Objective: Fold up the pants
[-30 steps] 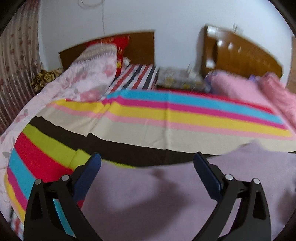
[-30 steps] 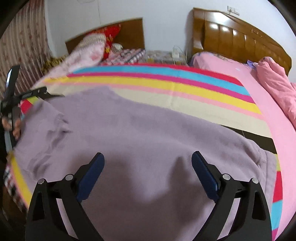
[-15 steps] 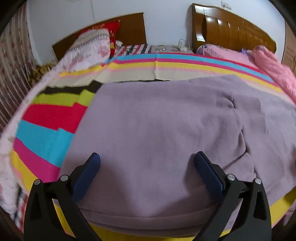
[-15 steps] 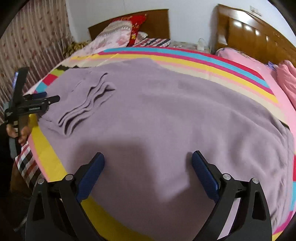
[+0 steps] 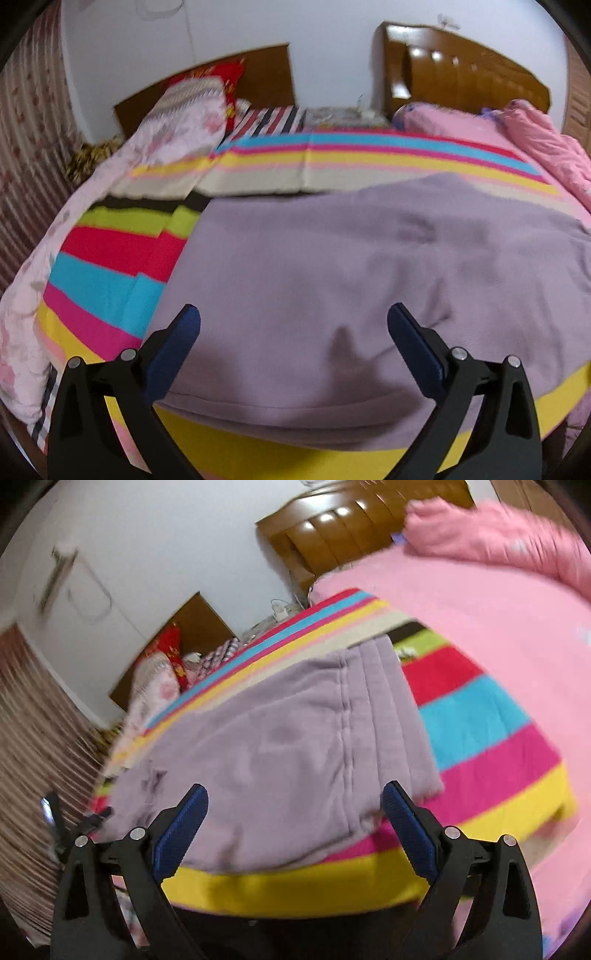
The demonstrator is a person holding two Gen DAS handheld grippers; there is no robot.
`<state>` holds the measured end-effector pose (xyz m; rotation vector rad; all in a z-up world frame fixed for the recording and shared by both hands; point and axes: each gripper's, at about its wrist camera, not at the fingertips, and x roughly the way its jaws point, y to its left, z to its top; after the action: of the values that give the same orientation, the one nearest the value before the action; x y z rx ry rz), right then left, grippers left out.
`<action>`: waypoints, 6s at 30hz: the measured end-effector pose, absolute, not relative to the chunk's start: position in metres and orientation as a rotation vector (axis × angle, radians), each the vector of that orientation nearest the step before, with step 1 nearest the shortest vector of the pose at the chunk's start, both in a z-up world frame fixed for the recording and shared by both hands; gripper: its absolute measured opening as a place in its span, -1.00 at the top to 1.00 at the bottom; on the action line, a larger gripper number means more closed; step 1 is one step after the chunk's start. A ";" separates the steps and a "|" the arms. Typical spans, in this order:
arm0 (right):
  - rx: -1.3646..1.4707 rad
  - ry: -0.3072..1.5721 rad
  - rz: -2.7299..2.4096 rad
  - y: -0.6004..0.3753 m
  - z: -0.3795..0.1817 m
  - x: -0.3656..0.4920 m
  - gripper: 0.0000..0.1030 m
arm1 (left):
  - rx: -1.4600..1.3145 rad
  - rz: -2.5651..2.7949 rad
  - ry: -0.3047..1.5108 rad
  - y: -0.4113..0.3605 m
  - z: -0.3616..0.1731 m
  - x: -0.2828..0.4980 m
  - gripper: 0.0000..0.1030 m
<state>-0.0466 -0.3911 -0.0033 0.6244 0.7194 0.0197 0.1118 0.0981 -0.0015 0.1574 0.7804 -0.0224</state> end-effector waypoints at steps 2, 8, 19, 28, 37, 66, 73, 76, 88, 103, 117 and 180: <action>0.652 0.766 0.033 -0.394 -0.008 -0.045 -0.78 | 0.165 -0.065 0.747 0.085 0.009 0.106 -0.97; 0.804 0.773 0.061 -0.413 -0.027 -0.044 -0.78 | 0.191 -0.146 0.776 0.056 -0.002 0.112 -0.97; 0.939 0.762 0.091 -0.440 -0.028 -0.036 -0.85 | 0.065 -0.226 0.857 0.071 -0.045 0.122 -0.97; 0.997 0.779 0.070 -0.420 -0.034 -0.021 -0.78 | 0.060 -0.233 0.841 0.073 -0.046 0.121 -0.97; 0.996 0.725 -0.066 -0.418 -0.034 -0.018 -0.61 | 0.055 -0.240 0.834 0.074 -0.047 0.119 -0.97; 0.783 0.494 -0.077 -0.387 0.018 -0.019 0.31 | 0.114 -0.312 0.859 0.052 -0.036 0.127 -0.97; 0.059 0.426 0.071 -0.203 0.099 0.017 0.31 | -0.235 -0.363 0.710 0.129 0.029 0.122 -0.97; -0.242 0.460 0.176 -0.107 0.070 0.022 0.31 | -0.376 -0.422 0.740 0.152 0.034 0.132 -0.97; -0.607 0.372 0.190 -0.037 -0.009 -0.013 0.31 | -0.704 -0.861 1.042 0.113 -0.013 0.159 -0.96; -0.407 0.266 0.226 -0.111 0.030 -0.063 -0.73 | -0.470 -0.835 1.328 0.012 -0.051 0.204 0.30; -0.054 0.620 0.130 -0.156 -0.015 -0.038 -0.75 | -0.205 -0.893 1.006 -0.025 0.121 0.195 0.62; 0.345 0.954 0.643 -0.138 -0.008 0.270 -0.55 | -0.378 -0.450 0.778 0.247 -0.021 0.095 0.51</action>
<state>0.2701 -0.1378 -0.0078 0.3445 0.9541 0.6432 0.0945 0.2472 -0.0207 -0.3775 0.7785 -0.4499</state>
